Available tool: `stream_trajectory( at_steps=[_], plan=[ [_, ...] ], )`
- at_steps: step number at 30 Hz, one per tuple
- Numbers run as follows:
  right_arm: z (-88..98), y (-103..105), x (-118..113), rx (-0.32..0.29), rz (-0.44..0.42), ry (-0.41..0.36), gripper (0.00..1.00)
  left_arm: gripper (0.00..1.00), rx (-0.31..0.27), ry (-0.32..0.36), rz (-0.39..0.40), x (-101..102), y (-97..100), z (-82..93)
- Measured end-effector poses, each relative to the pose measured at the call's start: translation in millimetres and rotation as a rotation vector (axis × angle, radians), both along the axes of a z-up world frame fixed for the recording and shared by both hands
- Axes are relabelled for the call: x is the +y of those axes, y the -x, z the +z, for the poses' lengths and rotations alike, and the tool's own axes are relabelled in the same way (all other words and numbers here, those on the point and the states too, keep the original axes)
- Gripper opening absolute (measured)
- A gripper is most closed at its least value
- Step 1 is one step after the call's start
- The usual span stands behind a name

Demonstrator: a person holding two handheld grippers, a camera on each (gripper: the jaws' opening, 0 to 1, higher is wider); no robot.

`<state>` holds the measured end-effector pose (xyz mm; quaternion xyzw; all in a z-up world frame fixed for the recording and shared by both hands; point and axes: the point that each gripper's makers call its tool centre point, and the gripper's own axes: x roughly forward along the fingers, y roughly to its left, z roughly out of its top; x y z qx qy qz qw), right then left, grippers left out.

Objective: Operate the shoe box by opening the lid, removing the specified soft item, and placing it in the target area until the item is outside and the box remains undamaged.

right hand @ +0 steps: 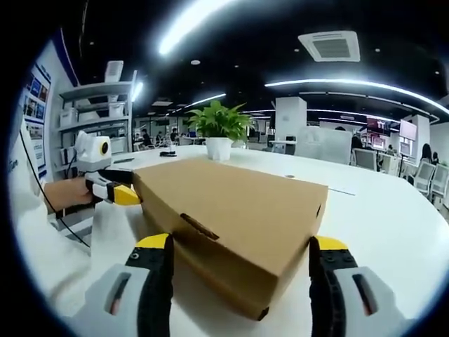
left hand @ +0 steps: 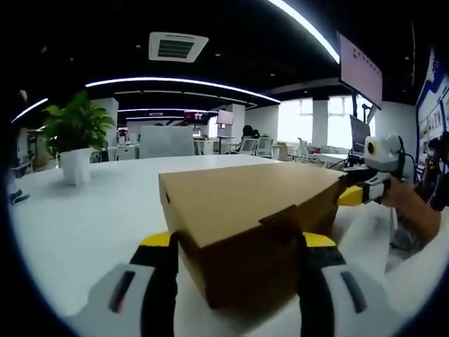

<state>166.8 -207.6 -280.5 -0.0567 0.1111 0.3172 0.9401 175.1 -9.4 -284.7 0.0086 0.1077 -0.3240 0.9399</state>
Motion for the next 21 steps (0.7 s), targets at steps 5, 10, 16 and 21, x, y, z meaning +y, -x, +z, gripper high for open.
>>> stream_trajectory(
  at_steps=[5, 10, 16, 21],
  plan=[
    [1.3, 0.2, 0.9, 0.002, 0.001, -0.016, 0.81, 0.69, -0.002, 0.005, 0.005, 0.6, 1.5, -0.1],
    [1.3, 0.4, 1.5, 0.019, 0.005, -0.006, 0.8, 0.68, 0.002, 0.029, -0.004, 4.8, 3.0, 1.2],
    [0.8, 3.1, 4.3, 0.021, -0.005, -0.005, 0.8, 0.67, -0.008, 0.038, -0.009, 6.3, 4.3, 1.6],
    [0.7, 2.8, 3.9, 0.016, -0.007, -0.01, 0.8, 0.65, -0.008, 0.036, -0.041, 8.9, 4.2, 1.9]
  ],
)
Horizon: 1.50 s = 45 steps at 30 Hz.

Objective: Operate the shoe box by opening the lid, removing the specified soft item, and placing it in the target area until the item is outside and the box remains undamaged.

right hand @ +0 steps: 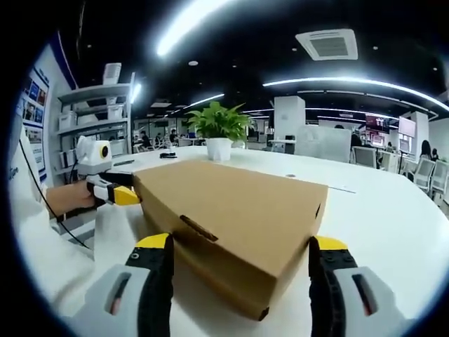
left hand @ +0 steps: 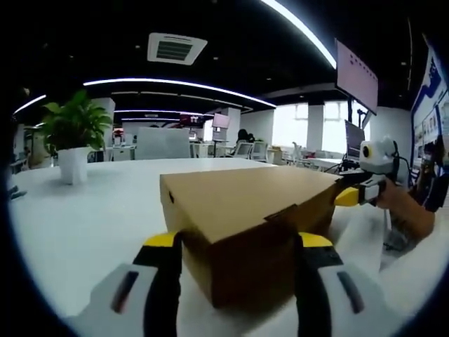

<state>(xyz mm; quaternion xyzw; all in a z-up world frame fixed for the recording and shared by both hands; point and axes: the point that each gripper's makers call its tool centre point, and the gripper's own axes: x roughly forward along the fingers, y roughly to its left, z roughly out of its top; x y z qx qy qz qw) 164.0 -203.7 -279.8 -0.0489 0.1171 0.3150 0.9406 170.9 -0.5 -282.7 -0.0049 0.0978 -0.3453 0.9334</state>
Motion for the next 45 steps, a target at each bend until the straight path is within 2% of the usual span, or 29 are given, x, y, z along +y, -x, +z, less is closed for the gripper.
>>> stream_trajectory(
  at_steps=[8, 9, 11, 12, 14, 16, 17, 19, 21, 23, 25, 26, 30, 32, 36, 38, 41, 42, 43, 45],
  plan=[
    [-0.2, -0.2, -0.6, -0.002, 0.005, 0.005, 0.81, 0.64, 0.005, -0.025, 0.008, 0.2, 2.1, 1.0],
    [-2.2, 0.7, -1.6, -0.016, 0.018, 0.045, 0.8, 0.63, -0.003, -0.032, 0.006, 1.2, 3.8, 1.3],
    [-10.7, 2.7, -2.2, -0.071, 0.04, 0.181, 0.8, 0.61, -0.018, -0.042, 0.004, 3.4, 5.8, 2.1],
    [-11.6, 3.0, -1.9, -0.076, 0.041, 0.194, 0.81, 0.6, -0.019, -0.042, 0.004, 3.6, 5.8, 2.3],
    [-3.9, 2.5, 2.5, -0.034, -0.008, 0.047, 0.82, 0.6, -0.022, -0.039, 0.004, 3.9, 5.3, 1.9],
    [3.1, 3.1, 2.2, -0.012, -0.011, -0.06, 0.82, 0.58, -0.022, -0.037, 0.005, 5.7, 6.5, 2.5],
    [4.6, 3.0, 0.5, -0.01, -0.008, -0.082, 0.81, 0.57, -0.022, -0.035, 0.005, 6.9, 7.1, 3.0],
    [3.6, 2.3, -2.8, -0.011, -0.001, -0.065, 0.81, 0.55, -0.024, -0.041, -0.002, 9.9, 7.7, 3.1],
    [3.2, 1.3, -0.5, -0.005, -0.008, -0.06, 0.81, 0.52, -0.005, -0.017, 0.007, 11.6, 8.7, 4.4],
    [3.3, 2.0, 0.6, -0.006, -0.016, -0.06, 0.81, 0.53, 0.009, 0.017, 0.018, 10.7, 9.1, 5.5],
    [3.2, 1.3, -0.6, -0.01, -0.019, -0.058, 0.81, 0.54, 0.0, 0.013, 0.012, 9.8, 9.6, 4.8],
    [2.8, 1.3, -1.3, -0.011, -0.017, -0.047, 0.8, 0.53, -0.013, -0.011, 0.015, 10.4, 9.2, 3.7],
    [5.2, 3.6, -2.0, -0.034, -0.018, 0.012, 0.78, 0.56, -0.017, -0.037, 0.004, 8.8, 10.0, 2.8],
    [5.2, 3.7, -2.3, -0.05, -0.007, 0.054, 0.78, 0.57, -0.015, -0.061, -0.027, 7.9, 13.0, 0.9],
    [5.9, 1.3, -1.4, -0.065, 0.002, 0.079, 0.8, 0.51, -0.021, -0.092, -0.03, 16.3, 15.2, 6.7],
    [6.6, 1.5, -1.7, -0.064, 0.005, 0.085, 0.8, 0.54, -0.043, -0.088, -0.012, 20.7, 12.6, 13.9],
    [11.3, 3.6, -3.2, -0.085, 0.012, 0.098, 0.79, 0.63, -0.037, -0.089, -0.011, 22.9, 11.8, 16.3],
    [12.2, 4.2, -3.9, -0.09, 0.014, 0.107, 0.77, 0.63, -0.045, -0.094, -0.013, 23.0, 12.1, 16.9],
    [14.2, 5.5, -5.0, -0.107, 0.023, 0.141, 0.77, 0.63, -0.084, -0.14, -0.019, 24.5, 12.0, 18.3],
    [17.0, 6.9, -5.5, -0.135, 0.037, 0.192, 0.76, 0.62, -0.115, -0.18, -0.036, 23.5, 13.6, 18.7]
  ],
)
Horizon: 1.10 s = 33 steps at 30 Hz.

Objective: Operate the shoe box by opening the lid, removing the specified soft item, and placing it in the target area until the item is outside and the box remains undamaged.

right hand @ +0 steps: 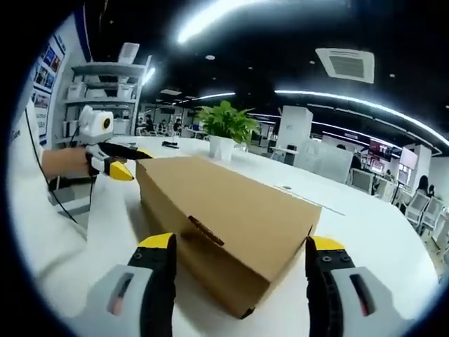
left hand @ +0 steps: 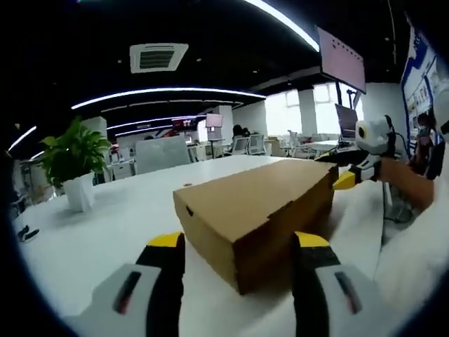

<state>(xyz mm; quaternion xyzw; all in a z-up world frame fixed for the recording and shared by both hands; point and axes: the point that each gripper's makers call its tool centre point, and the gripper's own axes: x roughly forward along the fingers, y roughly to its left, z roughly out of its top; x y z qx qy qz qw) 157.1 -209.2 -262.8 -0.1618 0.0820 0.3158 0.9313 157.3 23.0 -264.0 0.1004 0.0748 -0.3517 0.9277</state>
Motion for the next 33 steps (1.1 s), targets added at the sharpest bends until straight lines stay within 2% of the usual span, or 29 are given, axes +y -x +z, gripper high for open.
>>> stream_trajectory(
  at_steps=[2, 4, 6, 8, 9, 10, 13, 15, 17, 20, 23, 24, 25, 26, 27, 28, 29, 33],
  plan=[
    [4.3, 1.6, 1.1, -0.017, 0.006, 0.008, 0.75, 0.63, -0.026, -0.032, -0.023, -2.6, 3.5, 0.8],
    [9.7, 5.8, 3.0, -0.051, 0.024, 0.038, 0.72, 0.65, -0.079, -0.069, -0.032, -2.7, 5.0, 5.2],
    [9.8, 7.8, 2.9, -0.064, 0.032, 0.073, 0.71, 0.69, -0.131, -0.123, -0.022, -0.1, 4.7, 9.2],
    [13.0, 8.5, 1.5, -0.111, 0.041, 0.119, 0.7, 0.73, -0.175, -0.171, -0.005, 2.8, 3.3, 13.1],
    [16.0, 9.6, 0.3, -0.139, 0.04, 0.138, 0.69, 0.73, -0.201, -0.195, 0.008, 4.2, 3.4, 16.1],
    [17.3, 11.7, 1.3, -0.15, 0.052, 0.144, 0.69, 0.71, -0.206, -0.198, -0.009, 1.8, 5.6, 16.9],
    [27.0, 19.2, 2.9, -0.206, 0.095, 0.159, 0.67, 0.64, -0.286, -0.212, -0.062, -7.4, 13.5, 28.4],
    [33.7, 21.9, 3.3, -0.254, 0.119, 0.187, 0.64, 0.66, -0.375, -0.202, -0.091, -15.1, 18.7, 42.3],
    [42.4, 30.2, 6.7, -0.328, 0.171, 0.227, 0.62, 0.67, -0.49, -0.204, -0.164, -27.9, 30.5, 56.4],
    [48.1, 36.9, 6.4, -0.329, 0.181, 0.226, 0.61, 0.65, -0.46, -0.227, -0.188, -32.8, 35.6, 53.4],
    [64.0, 46.9, 8.0, -0.416, 0.212, 0.249, 0.56, 0.62, -0.48, -0.274, -0.209, -37.7, 39.0, 52.7],
    [65.2, 48.1, 8.2, -0.425, 0.217, 0.256, 0.55, 0.59, -0.518, -0.318, -0.217, -39.1, 41.1, 53.0],
    [67.3, 51.5, 8.5, -0.432, 0.219, 0.262, 0.55, 0.57, -0.551, -0.398, -0.228, -39.2, 42.4, 48.5],
    [68.5, 54.1, 9.5, -0.436, 0.224, 0.272, 0.55, 0.58, -0.557, -0.464, -0.237, -39.5, 42.5, 42.7],
    [69.6, 56.9, 10.7, -0.44, 0.228, 0.285, 0.55, 0.6, -0.548, -0.501, -0.231, -38.5, 41.6, 37.9],
    [71.4, 60.1, 12.8, -0.453, 0.237, 0.302, 0.55, 0.63, -0.531, -0.517, -0.215, -36.9, 39.5, 34.7],
    [75.5, 64.9, 16.8, -0.493, 0.257, 0.331, 0.55, 0.65, -0.515, -0.526, -0.204, -34.9, 37.3, 31.7],
    [79.1, 71.0, 20.0, -0.509, 0.258, 0.351, 0.55, 0.65, -0.533, -0.5, -0.206, -35.4, 40.0, 35.5]
  ],
)
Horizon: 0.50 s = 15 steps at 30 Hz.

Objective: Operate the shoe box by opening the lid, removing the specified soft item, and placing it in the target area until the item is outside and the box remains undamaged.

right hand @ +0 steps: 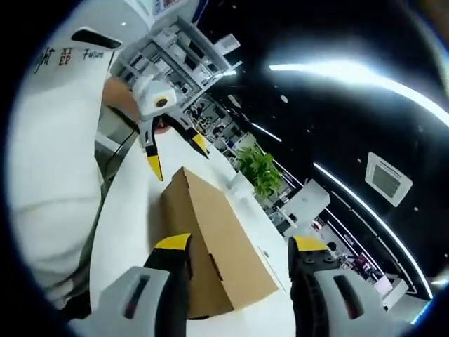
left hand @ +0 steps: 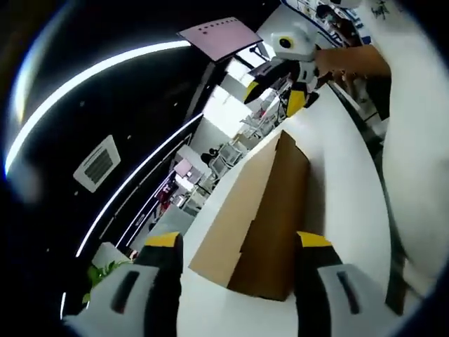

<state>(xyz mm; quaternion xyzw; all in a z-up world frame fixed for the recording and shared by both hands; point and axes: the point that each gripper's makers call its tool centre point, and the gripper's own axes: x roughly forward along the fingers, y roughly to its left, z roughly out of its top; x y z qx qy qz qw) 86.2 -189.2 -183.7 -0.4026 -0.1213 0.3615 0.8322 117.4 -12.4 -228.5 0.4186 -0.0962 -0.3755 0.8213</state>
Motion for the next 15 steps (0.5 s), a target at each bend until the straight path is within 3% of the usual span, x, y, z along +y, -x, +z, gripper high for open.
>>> stream_trajectory(
  at_steps=[5, 12, 14, 15],
  plan=[
    [0.3, 1.8, -0.3, -0.012, 0.008, -0.007, 0.55, 0.63, -0.005, -0.055, 0.045, 4.8, -3.0, -7.2],
    [-9.5, 3.8, -0.7, -0.038, -0.007, 0.025, 0.55, 0.58, 0.024, -0.018, 0.051, -1.8, 1.7, -5.7],
    [-10.9, 4.8, -0.8, -0.051, -0.003, 0.029, 0.55, 0.55, -0.019, -0.012, 0.138, 7.1, -5.1, 2.3],
    [-11.3, 4.4, -0.9, -0.05, -0.004, 0.028, 0.55, 0.53, -0.037, -0.004, 0.113, 5.5, -3.9, 4.4]
  ],
)
